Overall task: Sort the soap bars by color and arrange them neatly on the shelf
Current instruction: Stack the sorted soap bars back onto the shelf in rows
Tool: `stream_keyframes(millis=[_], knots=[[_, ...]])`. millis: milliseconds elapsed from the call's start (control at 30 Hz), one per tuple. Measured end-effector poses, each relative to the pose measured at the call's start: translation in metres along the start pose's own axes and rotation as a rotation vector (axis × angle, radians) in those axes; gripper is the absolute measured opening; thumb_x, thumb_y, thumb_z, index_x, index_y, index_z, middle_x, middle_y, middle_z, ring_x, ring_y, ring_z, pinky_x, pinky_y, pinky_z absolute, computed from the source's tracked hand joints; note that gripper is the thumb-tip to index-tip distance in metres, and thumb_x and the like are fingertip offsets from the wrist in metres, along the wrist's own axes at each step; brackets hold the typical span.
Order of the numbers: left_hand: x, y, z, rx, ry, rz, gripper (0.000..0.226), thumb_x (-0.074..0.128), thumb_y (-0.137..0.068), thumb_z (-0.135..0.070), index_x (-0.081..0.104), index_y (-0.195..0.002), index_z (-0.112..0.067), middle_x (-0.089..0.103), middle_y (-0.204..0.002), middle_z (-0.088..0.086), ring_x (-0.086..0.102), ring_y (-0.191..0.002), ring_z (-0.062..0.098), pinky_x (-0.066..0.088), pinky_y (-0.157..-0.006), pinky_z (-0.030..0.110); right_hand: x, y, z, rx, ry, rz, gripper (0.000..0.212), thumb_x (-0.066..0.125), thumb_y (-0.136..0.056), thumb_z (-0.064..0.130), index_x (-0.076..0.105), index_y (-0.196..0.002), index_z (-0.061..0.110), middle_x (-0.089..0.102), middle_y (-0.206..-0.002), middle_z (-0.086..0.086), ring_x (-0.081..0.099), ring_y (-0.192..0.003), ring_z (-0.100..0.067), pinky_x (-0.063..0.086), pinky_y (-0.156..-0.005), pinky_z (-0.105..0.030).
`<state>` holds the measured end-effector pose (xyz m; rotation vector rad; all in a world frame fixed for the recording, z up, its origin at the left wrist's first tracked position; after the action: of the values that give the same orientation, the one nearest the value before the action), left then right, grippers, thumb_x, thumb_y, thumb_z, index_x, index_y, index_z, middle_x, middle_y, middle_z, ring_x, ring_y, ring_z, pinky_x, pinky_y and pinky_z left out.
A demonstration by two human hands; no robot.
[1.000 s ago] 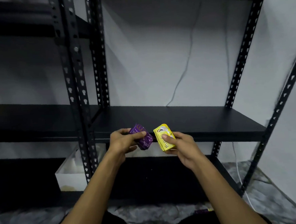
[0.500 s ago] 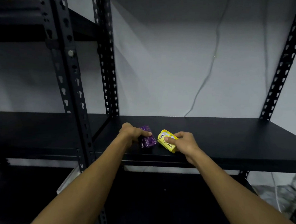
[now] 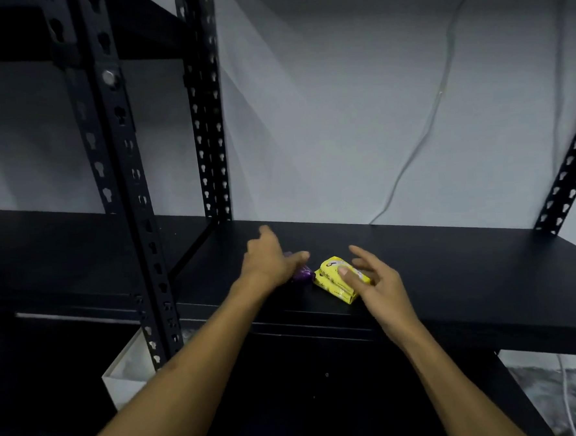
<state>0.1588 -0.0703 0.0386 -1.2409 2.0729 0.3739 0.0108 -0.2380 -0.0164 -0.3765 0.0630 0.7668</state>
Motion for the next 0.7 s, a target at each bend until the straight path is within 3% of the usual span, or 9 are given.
stream_keyframes(millis=[67, 133, 233, 333, 433, 533, 600, 700], knots=[[0.013, 0.015, -0.005, -0.001, -0.091, 0.022, 0.093, 0.080, -0.075, -0.054, 0.034, -0.139, -0.005, 0.050, -0.134, 0.015, 0.051, -0.125, 0.033, 0.047, -0.096, 0.040, 0.008, 0.009, 0.010, -0.155, 0.160, 0.012, 0.049, 0.080, -0.082, 0.029, 0.063, -0.127, 0.033, 0.059, -0.120, 0.016, 0.057, -0.111, 0.002, 0.044, -0.089, -0.012], [0.023, 0.020, -0.007, 0.006, -0.139, 0.046, 0.088, 0.082, -0.074, -0.053, 0.038, -0.133, -0.004, 0.049, -0.132, 0.015, 0.054, -0.121, 0.032, 0.049, -0.093, 0.039, 0.017, 0.015, 0.015, -0.283, 0.335, 0.009, 0.045, 0.079, -0.083, 0.015, 0.064, -0.123, 0.028, 0.057, -0.123, 0.014, 0.057, -0.112, -0.004, 0.044, -0.088, -0.011], [0.023, 0.017, -0.008, 0.012, -0.114, 0.120, 0.066, 0.084, -0.077, -0.041, 0.044, -0.119, -0.008, 0.049, -0.123, 0.011, 0.056, -0.102, 0.024, 0.051, -0.087, 0.035, 0.023, 0.016, 0.016, -0.311, 0.441, 0.029, 0.045, 0.076, -0.084, 0.009, 0.063, -0.123, 0.030, 0.056, -0.131, 0.011, 0.054, -0.118, -0.012, 0.049, -0.097, -0.032], [0.018, 0.012, -0.004, 0.033, -0.181, 0.177, 0.041, 0.080, -0.080, -0.034, 0.054, -0.103, -0.013, 0.051, -0.120, 0.009, 0.058, -0.094, 0.022, 0.053, -0.079, 0.034, 0.022, 0.010, 0.012, -0.258, 0.430, 0.063, 0.045, 0.077, -0.085, 0.014, 0.064, -0.125, 0.030, 0.057, -0.136, 0.009, 0.053, -0.122, -0.014, 0.047, -0.102, -0.040], [0.023, 0.007, 0.001, 0.109, -0.266, 0.209, 0.054, 0.074, -0.086, -0.028, 0.052, -0.133, -0.014, 0.053, -0.128, 0.011, 0.056, -0.095, 0.019, 0.052, -0.081, 0.032, 0.024, 0.009, 0.011, -0.223, 0.442, 0.097, 0.047, 0.076, -0.087, 0.021, 0.062, -0.130, 0.032, 0.054, -0.141, 0.010, 0.050, -0.127, -0.013, 0.043, -0.108, -0.038], [0.034, 0.007, 0.006, 0.195, -0.299, 0.178, 0.065, 0.067, -0.091, -0.030, 0.039, -0.147, -0.015, 0.051, -0.134, 0.013, 0.055, -0.111, 0.026, 0.051, -0.096, 0.038, 0.026, 0.010, 0.012, -0.226, 0.492, 0.119, 0.051, 0.073, -0.089, 0.017, 0.058, -0.136, 0.032, 0.050, -0.144, 0.010, 0.046, -0.131, -0.014, 0.040, -0.110, -0.034], [0.040, 0.007, 0.009, 0.221, -0.307, 0.137, 0.074, 0.066, -0.092, -0.041, 0.031, -0.153, -0.016, 0.048, -0.138, 0.014, 0.050, -0.123, 0.028, 0.047, -0.104, 0.041, 0.026, 0.009, 0.012, -0.228, 0.518, 0.123, 0.053, 0.073, -0.089, 0.017, 0.057, -0.137, 0.032, 0.050, -0.145, 0.010, 0.046, -0.132, -0.015, 0.041, -0.110, -0.034], [0.041, 0.005, 0.009, 0.195, -0.268, 0.022, 0.068, 0.066, -0.091, -0.047, 0.040, -0.146, -0.016, 0.051, -0.131, 0.013, 0.052, -0.119, 0.028, 0.049, -0.097, 0.039, 0.027, 0.008, 0.012, -0.216, 0.543, 0.144, 0.054, 0.073, -0.089, 0.019, 0.056, -0.138, 0.033, 0.049, -0.146, 0.010, 0.046, -0.131, -0.015, 0.041, -0.108, -0.031]])
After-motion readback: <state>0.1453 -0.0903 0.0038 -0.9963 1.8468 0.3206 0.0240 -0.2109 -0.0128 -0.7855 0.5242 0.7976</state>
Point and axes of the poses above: each hand's wrist, its own y-axis away from the middle knuckle, its own x-axis out of the palm, z = x × y, the point moved 9 cm from there along -y, towards the middle knuckle
